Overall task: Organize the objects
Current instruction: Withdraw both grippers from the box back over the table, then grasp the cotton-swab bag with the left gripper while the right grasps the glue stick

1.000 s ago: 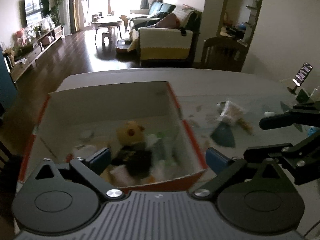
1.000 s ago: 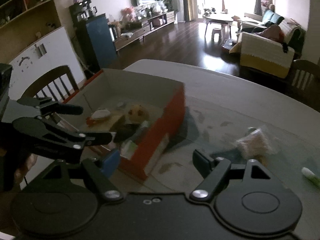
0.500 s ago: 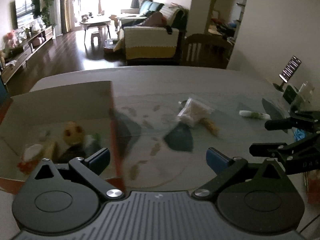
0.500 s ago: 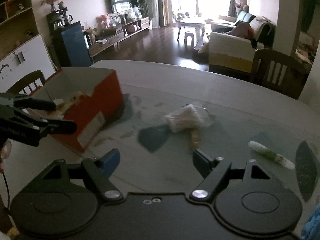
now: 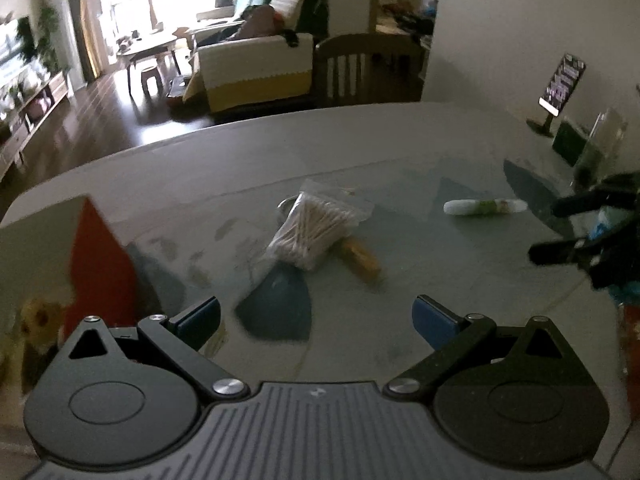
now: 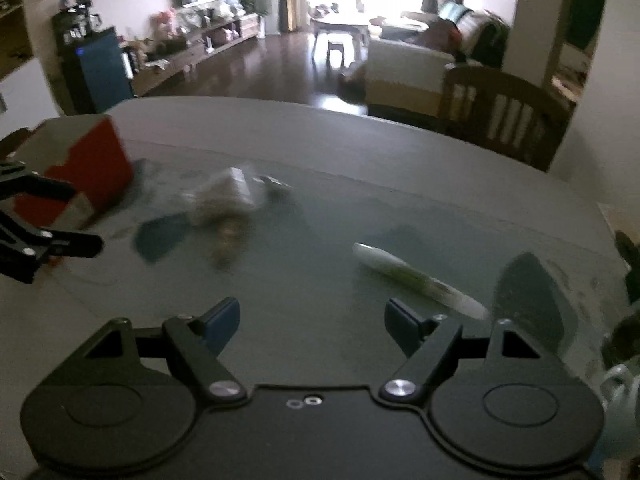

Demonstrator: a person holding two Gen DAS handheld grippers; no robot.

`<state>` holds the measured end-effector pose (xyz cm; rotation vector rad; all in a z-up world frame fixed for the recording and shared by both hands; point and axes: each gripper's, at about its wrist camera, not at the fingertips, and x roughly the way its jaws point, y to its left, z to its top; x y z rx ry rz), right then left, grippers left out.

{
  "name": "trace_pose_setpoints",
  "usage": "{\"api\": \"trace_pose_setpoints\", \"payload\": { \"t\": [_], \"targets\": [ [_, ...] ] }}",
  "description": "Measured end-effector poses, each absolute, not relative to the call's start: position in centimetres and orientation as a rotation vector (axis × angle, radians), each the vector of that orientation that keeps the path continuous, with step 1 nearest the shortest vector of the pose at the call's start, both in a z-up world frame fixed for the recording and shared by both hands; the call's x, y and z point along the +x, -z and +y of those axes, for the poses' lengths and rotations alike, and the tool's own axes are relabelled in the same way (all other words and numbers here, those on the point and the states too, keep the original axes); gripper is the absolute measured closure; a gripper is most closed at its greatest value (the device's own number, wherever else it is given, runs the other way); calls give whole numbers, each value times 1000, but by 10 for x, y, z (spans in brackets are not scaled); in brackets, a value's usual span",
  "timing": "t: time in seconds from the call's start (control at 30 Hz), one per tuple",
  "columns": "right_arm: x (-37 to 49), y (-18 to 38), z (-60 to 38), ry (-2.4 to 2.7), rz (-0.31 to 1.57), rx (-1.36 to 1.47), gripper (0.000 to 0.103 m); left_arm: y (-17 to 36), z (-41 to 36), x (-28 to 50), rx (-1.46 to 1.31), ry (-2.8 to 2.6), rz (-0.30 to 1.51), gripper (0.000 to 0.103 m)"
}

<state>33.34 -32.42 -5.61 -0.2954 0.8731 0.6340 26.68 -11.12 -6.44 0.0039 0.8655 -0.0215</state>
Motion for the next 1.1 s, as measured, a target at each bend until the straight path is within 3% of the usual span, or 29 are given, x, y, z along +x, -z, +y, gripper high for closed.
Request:
{"api": "trace_pose_setpoints", "payload": {
  "t": [0.43,0.9,1.1],
  "targets": [
    [398,98,-340,-608,920,-407,26,118,-114,349,101,6,994,1],
    [431,127,-336,-615,967,-422,27,141,-101,391,151,36,1010,1],
    [442,131,-333,-626,982,-404,44,144,-104,398,156,53,1008,1]
  ]
}}
